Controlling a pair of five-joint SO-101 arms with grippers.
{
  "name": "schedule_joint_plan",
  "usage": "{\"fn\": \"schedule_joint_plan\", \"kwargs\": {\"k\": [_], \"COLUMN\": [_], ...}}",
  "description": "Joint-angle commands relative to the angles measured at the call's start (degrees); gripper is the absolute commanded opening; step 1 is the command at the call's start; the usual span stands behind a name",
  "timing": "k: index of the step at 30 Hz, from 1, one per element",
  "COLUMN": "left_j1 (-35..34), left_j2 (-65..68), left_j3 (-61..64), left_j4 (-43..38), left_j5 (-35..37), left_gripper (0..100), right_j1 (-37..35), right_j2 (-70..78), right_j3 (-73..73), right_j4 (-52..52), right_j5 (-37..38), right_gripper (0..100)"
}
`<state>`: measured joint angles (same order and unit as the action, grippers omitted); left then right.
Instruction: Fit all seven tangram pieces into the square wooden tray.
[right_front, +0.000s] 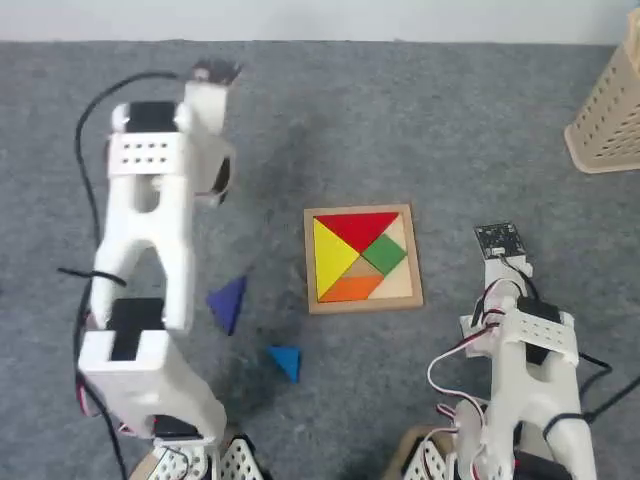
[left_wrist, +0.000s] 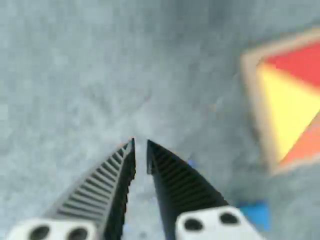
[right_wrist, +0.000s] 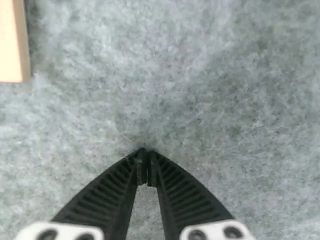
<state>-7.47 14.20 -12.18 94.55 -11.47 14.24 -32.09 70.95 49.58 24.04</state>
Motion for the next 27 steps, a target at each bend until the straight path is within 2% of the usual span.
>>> {"fn": "schedule_joint_plan", "kwargs": {"k": [1, 7, 13, 22, 27], "left_j1": [-5.2, -7.2, -4.0, -4.1, -3.9], "left_j2": [-7.1, -17.9, -19.9, -7.4, -1.1], "left_j3": [14.8, 36.2, 47.6, 46.4, 41.7], "left_j4": [-2.8, -14.9, -22.0, -30.3, -26.2], "left_j5": [-10.4, -17.5, -17.7, -14.2, -14.2], "left_gripper": [9, 18, 21, 21, 21], "right_j1": [0.9, 0.9, 0.9, 0.9, 0.9], "right_j2": [-1.5, -1.5, -1.5, -1.5, -1.5], "right_j3": [0.0, 0.0, 0.0, 0.0, 0.0], "right_j4": [-0.6, -0.6, -0.6, -0.4, -0.4], "right_j5": [-0.1, -0.1, -0.1, -0.1, -0.1], "right_gripper": [0.7, 0.7, 0.7, 0.7, 0.7]}}
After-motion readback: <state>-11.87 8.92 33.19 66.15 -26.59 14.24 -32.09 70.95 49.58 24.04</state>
